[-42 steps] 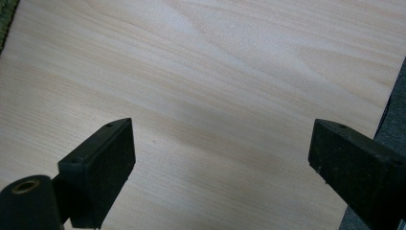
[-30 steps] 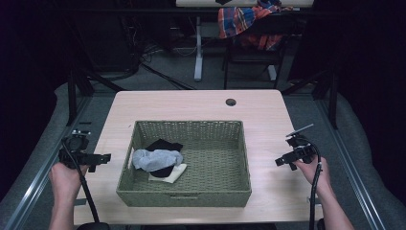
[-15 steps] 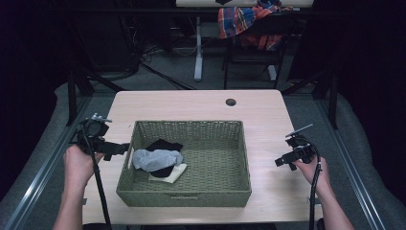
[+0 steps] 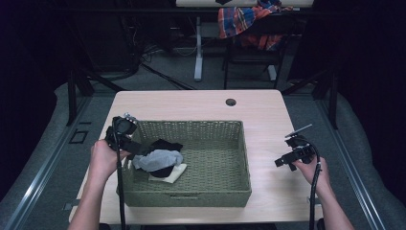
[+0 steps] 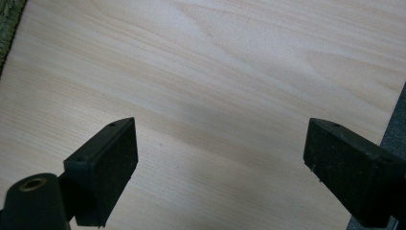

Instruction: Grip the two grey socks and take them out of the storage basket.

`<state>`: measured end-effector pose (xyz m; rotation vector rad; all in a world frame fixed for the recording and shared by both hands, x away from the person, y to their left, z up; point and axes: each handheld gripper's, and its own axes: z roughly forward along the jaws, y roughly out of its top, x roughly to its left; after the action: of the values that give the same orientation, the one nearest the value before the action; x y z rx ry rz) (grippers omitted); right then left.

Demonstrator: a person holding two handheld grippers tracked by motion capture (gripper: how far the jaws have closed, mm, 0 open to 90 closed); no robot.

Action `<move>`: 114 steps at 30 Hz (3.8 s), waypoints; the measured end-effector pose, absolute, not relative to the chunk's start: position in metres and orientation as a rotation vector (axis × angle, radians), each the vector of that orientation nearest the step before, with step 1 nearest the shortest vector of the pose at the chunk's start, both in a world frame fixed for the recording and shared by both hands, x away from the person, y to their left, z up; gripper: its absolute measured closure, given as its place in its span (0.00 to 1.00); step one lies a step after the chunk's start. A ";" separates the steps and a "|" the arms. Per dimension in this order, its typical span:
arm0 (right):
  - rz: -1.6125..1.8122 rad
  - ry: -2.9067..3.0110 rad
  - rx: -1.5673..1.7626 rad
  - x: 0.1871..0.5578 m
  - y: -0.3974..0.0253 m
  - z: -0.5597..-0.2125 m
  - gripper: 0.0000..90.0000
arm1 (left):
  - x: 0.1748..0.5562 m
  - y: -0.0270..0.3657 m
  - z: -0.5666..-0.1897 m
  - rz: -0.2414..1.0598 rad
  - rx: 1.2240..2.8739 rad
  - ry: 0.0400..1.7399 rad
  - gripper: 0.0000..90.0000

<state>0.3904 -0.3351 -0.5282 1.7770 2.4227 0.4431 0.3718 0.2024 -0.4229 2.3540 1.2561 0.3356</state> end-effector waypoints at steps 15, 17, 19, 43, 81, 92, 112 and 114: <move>0.449 2.412 1.781 0.390 -0.336 -0.527 0.12 | 0.389 0.159 -0.465 0.238 2.531 1.230 0.17; 0.460 2.410 1.786 0.390 -0.336 -0.528 0.12 | 0.390 0.158 -0.470 0.216 2.567 1.221 0.21; 0.462 2.399 1.788 0.389 -0.336 -0.528 0.13 | 0.389 0.156 -0.473 0.206 2.582 1.227 0.31; 0.446 2.407 1.783 0.390 -0.335 -0.527 0.14 | 0.381 0.159 -0.487 0.209 2.663 1.207 0.93; 0.459 2.398 1.787 0.390 -0.335 -0.525 0.15 | 0.373 0.193 -0.428 0.304 2.408 1.201 0.94; 0.459 2.398 1.793 0.390 -0.335 -0.526 0.15 | 0.367 0.200 -0.411 0.352 2.365 1.200 0.95; 0.458 2.404 1.787 0.390 -0.334 -0.525 0.15 | 0.355 0.253 -0.385 0.469 2.183 1.329 0.95; 0.456 2.406 1.787 0.390 -0.334 -0.525 0.15 | 0.355 0.259 -0.385 0.468 2.173 1.346 0.95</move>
<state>0.3902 -0.3343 -0.5254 1.7873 2.4057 0.4559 0.3546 0.2594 -0.3851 2.1728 1.3456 0.4679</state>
